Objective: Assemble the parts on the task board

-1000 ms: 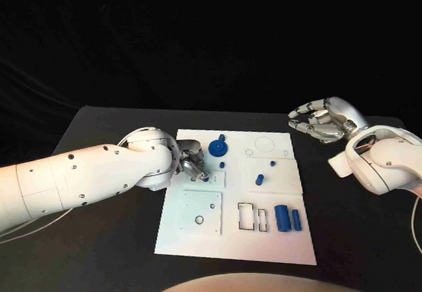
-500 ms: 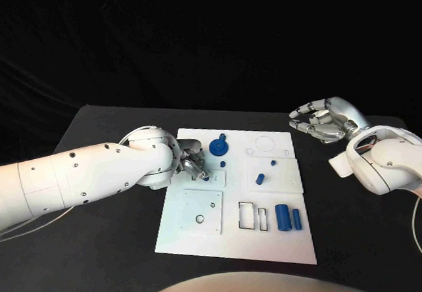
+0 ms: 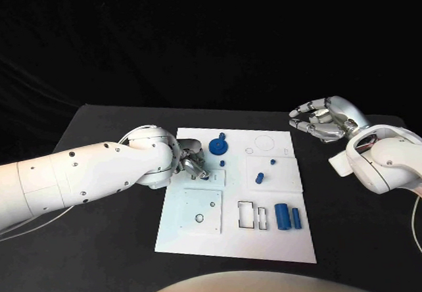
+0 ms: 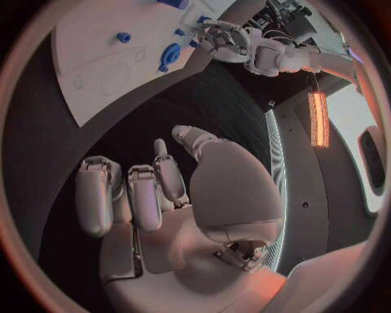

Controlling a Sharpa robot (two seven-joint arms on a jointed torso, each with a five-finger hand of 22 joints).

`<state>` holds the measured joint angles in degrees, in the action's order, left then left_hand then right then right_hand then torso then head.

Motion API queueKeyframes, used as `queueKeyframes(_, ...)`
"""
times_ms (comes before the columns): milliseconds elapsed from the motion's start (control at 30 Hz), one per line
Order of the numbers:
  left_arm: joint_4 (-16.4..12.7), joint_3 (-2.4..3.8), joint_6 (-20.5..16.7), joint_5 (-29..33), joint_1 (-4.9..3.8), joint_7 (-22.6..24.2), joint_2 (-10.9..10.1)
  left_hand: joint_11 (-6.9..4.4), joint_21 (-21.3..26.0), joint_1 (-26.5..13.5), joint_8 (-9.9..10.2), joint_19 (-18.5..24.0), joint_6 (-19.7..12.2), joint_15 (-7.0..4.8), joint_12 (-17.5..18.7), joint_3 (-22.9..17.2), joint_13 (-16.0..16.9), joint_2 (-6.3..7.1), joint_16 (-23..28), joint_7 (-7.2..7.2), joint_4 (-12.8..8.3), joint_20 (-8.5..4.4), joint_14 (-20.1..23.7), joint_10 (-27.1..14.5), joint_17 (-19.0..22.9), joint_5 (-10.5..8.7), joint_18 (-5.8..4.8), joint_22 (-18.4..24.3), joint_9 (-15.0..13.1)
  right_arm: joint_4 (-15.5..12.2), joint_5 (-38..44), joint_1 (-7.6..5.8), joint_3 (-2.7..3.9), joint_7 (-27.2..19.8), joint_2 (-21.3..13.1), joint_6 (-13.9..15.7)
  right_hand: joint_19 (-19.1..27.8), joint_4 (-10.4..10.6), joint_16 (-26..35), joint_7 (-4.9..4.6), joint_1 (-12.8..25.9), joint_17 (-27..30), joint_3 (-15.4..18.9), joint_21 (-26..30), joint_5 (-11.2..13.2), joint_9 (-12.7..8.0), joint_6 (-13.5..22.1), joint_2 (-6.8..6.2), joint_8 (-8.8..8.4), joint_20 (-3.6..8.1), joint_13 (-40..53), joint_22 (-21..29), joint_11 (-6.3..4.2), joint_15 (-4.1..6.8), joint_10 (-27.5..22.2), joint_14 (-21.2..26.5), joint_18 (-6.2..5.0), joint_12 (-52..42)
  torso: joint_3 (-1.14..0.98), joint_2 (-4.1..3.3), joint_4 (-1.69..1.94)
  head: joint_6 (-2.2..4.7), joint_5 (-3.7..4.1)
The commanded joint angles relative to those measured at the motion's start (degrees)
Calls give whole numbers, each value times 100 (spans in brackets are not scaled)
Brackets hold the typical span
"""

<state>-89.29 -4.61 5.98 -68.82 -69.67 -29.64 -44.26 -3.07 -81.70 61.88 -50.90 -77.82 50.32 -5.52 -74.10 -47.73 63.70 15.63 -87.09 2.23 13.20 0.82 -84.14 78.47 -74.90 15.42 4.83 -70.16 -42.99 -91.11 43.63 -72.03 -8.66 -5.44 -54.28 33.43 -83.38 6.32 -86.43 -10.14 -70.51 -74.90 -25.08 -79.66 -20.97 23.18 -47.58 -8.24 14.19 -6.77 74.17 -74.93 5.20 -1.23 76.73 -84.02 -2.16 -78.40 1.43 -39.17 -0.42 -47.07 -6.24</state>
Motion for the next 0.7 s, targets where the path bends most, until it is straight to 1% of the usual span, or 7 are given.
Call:
queueKeyframes(33, -2, -8, 138, 46, 12, -6, 19, -17, -17, -75, -23, -36, 141, -52, -28, -571, 13, -22, -31, -173, -618, -23, -451, 41, -995, -20, -59, -11, -28, -4, 34, 4, 0, -48, -2, -59, 46, 30, 34, -5, 68, -385, 7, 33, -1, 5, 31, 5, 37, -12, -5, -732, 3, 33, -47, -333, -82, 37, 0, 2, 1, -1, -4)
queueKeyframes(267, 16, -8, 120, 46, 11, -5, 37, -40, -9, -247, -10, -43, 182, -74, -38, -308, 40, -60, -30, -202, -373, -47, -451, 46, -996, -56, -61, -15, -52, -5, 20, 4, 0, -52, -2, -57, 50, 33, 37, -5, 72, -377, 6, 39, -2, 5, 34, 3, 38, -12, -14, -728, 3, 34, -55, -332, -83, 44, -1, 2, 2, -2, 0)
queueKeyframes(700, 52, -8, 168, 46, 10, -7, 66, -49, -10, -313, 2, -55, 210, -82, -45, -127, 56, -71, -30, -214, -230, -57, -451, 47, -995, -86, -65, -30, -64, -13, 15, 4, 0, -50, -12, -54, 62, 39, 47, -5, 78, -352, 5, 59, -2, 5, 36, 1, 40, -12, -22, -713, 3, 34, -62, -325, -89, 49, -2, 0, -5, -14, 11)
